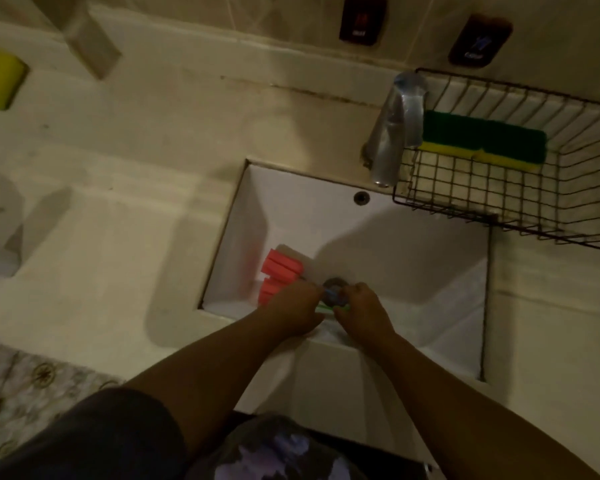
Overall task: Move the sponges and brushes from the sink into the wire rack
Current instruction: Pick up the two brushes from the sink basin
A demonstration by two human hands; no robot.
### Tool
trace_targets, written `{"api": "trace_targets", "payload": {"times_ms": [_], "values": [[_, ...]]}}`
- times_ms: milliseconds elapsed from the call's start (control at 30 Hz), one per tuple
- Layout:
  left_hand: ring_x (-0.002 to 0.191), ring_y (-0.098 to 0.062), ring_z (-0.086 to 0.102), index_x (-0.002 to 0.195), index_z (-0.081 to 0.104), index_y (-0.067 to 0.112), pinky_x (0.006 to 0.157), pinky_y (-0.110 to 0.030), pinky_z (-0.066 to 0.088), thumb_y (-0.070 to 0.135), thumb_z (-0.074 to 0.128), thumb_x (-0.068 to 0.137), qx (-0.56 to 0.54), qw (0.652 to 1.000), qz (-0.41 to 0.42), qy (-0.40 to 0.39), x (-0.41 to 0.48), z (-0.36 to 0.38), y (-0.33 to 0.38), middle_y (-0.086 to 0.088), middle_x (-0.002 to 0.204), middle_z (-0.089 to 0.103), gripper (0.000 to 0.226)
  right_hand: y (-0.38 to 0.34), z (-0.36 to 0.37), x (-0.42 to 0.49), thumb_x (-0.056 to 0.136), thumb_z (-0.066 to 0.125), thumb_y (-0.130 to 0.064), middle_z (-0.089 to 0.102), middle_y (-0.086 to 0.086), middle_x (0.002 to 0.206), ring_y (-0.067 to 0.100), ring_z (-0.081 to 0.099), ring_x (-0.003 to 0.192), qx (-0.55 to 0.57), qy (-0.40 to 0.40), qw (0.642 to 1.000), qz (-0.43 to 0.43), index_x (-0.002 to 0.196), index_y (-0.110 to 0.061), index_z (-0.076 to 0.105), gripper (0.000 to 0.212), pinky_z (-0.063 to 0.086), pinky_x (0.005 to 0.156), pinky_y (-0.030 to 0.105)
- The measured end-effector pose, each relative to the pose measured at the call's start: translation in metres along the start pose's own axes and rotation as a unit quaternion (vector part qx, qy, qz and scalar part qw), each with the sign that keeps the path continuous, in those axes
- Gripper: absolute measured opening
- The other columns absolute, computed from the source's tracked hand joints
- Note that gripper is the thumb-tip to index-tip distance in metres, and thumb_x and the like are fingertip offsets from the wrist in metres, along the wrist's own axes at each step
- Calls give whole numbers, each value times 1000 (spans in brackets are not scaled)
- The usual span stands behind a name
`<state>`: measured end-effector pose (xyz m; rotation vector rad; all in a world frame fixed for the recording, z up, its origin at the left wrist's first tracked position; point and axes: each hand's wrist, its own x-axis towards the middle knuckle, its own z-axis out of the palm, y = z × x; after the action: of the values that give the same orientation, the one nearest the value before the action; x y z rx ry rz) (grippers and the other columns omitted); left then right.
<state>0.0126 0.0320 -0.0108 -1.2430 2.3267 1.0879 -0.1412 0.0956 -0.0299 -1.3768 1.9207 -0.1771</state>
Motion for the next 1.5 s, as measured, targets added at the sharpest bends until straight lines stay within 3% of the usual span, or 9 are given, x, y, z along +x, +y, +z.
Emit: {"api": "trace_targets", "payload": {"times_ms": [233,400,533,667,967,1200,1300,1400,1500], "values": [[103,-26,65,125,65,27,90,-36,52,28,64,85,-10,999,-26,-19,18,10,-6,-8,117,69,40,13,10,23,83,67,-17,59,20,107,38,53,101,1,-17,1000,-5,109,-8,65,28,43,84,40],[86,-21,68,104,72,32,69,-25,42,36,73,78,-13,999,-37,14,26,20,-21,0,97,73,27,21,11,37,88,66,-26,60,15,106,32,54,99,5,-63,998,-11,105,-14,66,21,40,81,35],[93,-26,64,84,70,23,87,-36,39,36,65,83,37,999,-36,-7,34,28,-24,-2,93,71,14,19,8,51,84,69,-26,66,9,99,26,61,89,12,-102,995,-8,94,-22,71,10,41,71,29],[101,-25,60,90,70,24,95,-38,32,39,62,84,89,995,-29,-17,40,34,-27,-1,99,71,17,19,12,59,85,69,-32,66,7,102,25,61,91,-12,-110,994,1,97,-25,71,14,41,70,29],[97,-24,62,90,72,24,94,-36,30,35,61,85,103,995,-19,0,43,35,-30,1,93,72,16,26,16,61,88,63,-36,45,-6,84,15,45,78,-28,-102,994,-34,95,-28,69,12,34,66,29],[94,-24,63,93,74,21,94,-35,40,36,64,87,86,996,-14,-27,40,28,-25,-1,95,72,19,23,15,55,92,58,-33,61,11,108,30,58,96,-15,-126,991,-37,100,-22,69,18,44,74,33],[87,-23,65,89,74,19,84,-33,47,32,64,89,65,998,13,-9,36,22,-22,-2,91,72,17,18,12,49,92,57,-33,63,10,107,30,59,95,-6,-110,993,-35,100,-21,71,19,45,75,33],[86,-27,67,94,75,16,73,-27,40,23,61,91,47,998,39,17,31,16,-15,-7,95,74,17,13,7,39,91,58,-25,64,11,104,30,59,94,1,-79,996,-43,99,-17,71,17,47,78,35],[89,-26,67,104,74,12,76,-26,42,20,62,92,26,998,54,15,30,6,-7,-10,101,74,19,11,-1,30,89,61,-23,66,11,101,30,60,92,-13,-38,997,-60,104,-16,70,19,48,78,36]]}}
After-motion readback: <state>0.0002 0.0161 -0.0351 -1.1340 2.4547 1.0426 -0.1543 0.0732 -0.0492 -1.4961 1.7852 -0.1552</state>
